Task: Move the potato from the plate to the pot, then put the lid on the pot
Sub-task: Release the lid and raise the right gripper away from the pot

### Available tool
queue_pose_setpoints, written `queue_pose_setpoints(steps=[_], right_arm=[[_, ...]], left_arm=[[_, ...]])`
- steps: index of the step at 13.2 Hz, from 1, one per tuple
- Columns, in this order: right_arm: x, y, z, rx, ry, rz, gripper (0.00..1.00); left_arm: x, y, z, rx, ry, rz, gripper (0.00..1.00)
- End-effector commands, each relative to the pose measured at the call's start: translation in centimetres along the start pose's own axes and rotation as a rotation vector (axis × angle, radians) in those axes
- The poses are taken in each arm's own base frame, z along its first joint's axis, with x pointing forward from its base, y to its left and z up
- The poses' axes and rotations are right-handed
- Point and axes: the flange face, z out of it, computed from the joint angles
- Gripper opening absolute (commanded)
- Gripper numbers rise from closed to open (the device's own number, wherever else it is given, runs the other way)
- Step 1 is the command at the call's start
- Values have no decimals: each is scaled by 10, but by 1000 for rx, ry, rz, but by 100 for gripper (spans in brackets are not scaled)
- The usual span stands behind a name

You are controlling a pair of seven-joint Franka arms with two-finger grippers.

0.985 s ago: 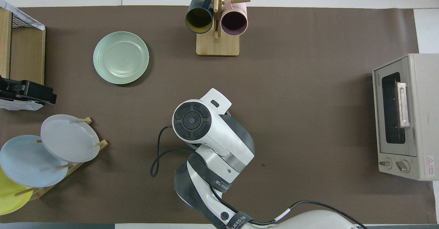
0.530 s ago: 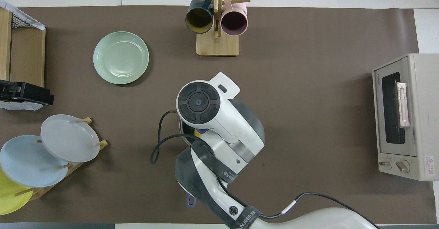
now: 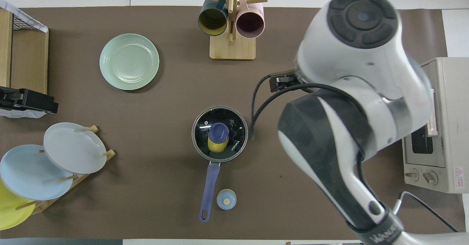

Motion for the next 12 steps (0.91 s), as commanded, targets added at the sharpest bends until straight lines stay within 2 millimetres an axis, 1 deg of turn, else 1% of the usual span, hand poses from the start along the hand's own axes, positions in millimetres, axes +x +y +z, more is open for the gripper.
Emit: queue_pose_setpoints(steps=[1,3,5,6,7,8,9,10,11,12], right_arm=[[-12,86,-19,-4,-40,-28,100],[-18,116,-19,-6,-58,16,100],[-20,122,-20,-4,-64,26,100],[-25,120,-24,-5,-54,21,100],[-32,120,-19,-8,-62,11,100],[-43,128,-17,-12,-65,-3,100],[-54,133,-6,-15,-89,-43,100],[-62,133,2,-19,-98,-56,100],[-64,133,1,-19,-95,-58,100],[-67,139,-4,-20,-87,-45,100]], left_arm=[[-8,0,0,-7,7,-6,100],[-8,-1,-1,-7,11,-8,100],[-8,-2,1,-8,8,-9,100],[-7,-2,1,-7,16,-11,100],[-6,-3,0,-7,22,-12,100],[-6,-3,1,-7,24,-13,100],[-6,-3,0,-7,25,-13,100],[-6,-4,0,-7,27,-14,100],[-6,-5,0,-7,25,-16,100],[-6,-5,0,-7,25,-17,100]])
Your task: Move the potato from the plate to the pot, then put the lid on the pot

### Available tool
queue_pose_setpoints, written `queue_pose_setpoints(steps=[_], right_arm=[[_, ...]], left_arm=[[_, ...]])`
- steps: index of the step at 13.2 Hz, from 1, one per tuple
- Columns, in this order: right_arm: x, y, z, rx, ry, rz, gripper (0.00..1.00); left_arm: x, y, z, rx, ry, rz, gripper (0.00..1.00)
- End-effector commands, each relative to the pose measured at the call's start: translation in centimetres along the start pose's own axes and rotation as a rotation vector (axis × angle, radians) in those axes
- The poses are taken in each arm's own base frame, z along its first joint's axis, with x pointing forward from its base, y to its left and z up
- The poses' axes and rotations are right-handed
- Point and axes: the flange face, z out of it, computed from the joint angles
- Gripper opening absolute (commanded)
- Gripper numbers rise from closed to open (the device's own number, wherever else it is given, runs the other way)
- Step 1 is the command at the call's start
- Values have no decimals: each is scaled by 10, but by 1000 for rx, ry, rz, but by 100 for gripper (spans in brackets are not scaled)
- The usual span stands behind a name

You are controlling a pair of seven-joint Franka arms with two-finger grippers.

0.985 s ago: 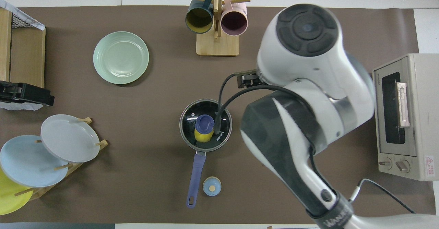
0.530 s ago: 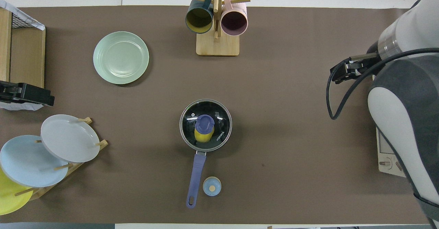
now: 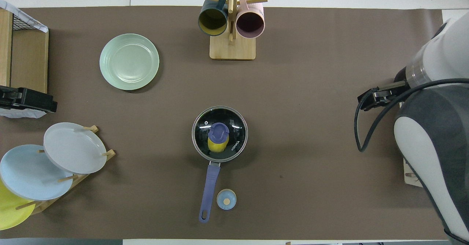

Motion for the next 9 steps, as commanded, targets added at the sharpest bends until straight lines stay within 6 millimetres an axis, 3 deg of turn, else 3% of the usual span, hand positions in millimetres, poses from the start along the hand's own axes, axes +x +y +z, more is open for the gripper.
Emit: queue_pose_setpoints(steps=[1,4,7,9], right_arm=[[-16,20,2,10,28,10,100],[-12,73,7,94,73,1,100],[-12,94,9,87,75,28,100],[-2,96,16,89,76,33,100]], left_arm=[[-7,-1,1,-7,16,-11,100],[-8,1,2,-7,15,-6,100],[-8,1,2,-7,17,-6,100],[-8,3,3,-7,17,-3,100]])
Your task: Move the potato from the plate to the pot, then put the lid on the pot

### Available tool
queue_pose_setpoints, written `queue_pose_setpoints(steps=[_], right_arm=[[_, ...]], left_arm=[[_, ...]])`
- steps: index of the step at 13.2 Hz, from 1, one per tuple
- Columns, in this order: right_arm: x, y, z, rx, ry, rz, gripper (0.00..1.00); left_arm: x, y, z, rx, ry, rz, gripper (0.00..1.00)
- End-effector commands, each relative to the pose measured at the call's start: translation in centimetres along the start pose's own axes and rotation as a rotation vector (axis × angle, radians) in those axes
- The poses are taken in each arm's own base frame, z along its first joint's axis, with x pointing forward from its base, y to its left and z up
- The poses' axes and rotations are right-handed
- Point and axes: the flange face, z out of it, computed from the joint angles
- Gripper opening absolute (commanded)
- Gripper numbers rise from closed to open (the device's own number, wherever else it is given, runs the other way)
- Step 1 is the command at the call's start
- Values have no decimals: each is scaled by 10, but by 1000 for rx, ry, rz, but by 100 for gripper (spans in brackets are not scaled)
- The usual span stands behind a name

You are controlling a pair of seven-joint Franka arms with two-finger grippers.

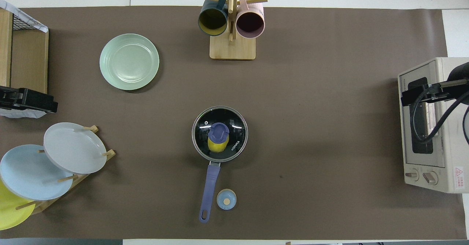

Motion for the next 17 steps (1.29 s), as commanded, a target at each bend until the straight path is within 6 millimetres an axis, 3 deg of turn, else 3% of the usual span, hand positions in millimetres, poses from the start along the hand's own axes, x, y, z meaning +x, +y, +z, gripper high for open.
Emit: queue_pose_setpoints(steps=[1,4,17], right_arm=[[11,11,8,19,7,9,100],[12,23,7,31,25,50,100],[11,12,-1,28,34,29,100]], left_arm=[[-7,3,0,-6,24,-2,100],[-6,5,-1,-6,36,1,100],[-6,0,1,-6,31,-7,100]])
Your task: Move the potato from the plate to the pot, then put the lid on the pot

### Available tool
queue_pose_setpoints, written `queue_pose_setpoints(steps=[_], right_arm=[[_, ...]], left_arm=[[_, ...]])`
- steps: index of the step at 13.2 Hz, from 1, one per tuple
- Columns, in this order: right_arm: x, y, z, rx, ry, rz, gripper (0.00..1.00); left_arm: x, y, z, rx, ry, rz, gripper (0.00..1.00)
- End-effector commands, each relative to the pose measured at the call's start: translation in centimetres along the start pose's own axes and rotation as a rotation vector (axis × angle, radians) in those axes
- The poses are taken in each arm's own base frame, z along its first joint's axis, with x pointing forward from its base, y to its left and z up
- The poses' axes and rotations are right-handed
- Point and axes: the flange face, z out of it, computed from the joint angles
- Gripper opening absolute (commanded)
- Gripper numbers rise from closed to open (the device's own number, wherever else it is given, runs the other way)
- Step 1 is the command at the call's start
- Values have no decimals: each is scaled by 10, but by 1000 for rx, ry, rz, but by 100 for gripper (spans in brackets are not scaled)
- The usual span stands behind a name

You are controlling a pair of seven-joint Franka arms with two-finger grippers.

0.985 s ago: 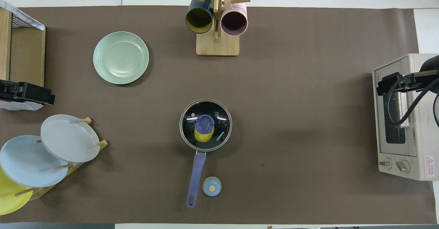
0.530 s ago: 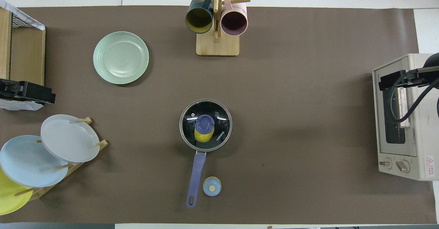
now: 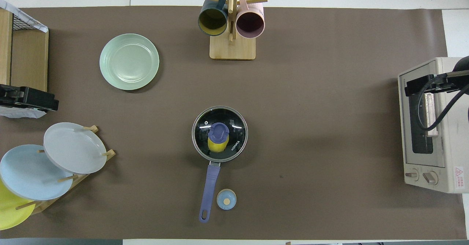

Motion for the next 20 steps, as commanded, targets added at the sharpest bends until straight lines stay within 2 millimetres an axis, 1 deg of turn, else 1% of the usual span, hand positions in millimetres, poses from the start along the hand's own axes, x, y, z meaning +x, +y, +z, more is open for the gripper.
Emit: queue_pose_setpoints(steps=[1,2,4,5,7,9,12,17,20], right_arm=[[-7,-2,-2,21,-48,3,100],[-10,-5,-3,21,-71,-3,100],[-7,-8,-16,22,-70,-9,100],[-4,-12,-15,22,-77,-15,100],[-5,-13,-16,24,-80,-17,100],[-6,-9,-17,25,-91,-10,100],[-6,-9,-19,28,-85,-8,100],[-4,-11,-20,26,-71,-11,100],[-4,-12,-19,26,-68,-12,100]], left_arm=[[-8,-1,1,-7,13,-8,100],[-8,-1,1,-7,15,-8,100],[-8,-1,0,-7,17,-8,100],[-8,0,0,-7,16,-7,100],[-8,1,1,-7,15,-4,100],[-8,3,1,-7,15,-1,100],[-8,5,1,-7,16,2,100],[-7,3,0,-7,19,-1,100],[-7,-2,-1,-6,30,-10,100]])
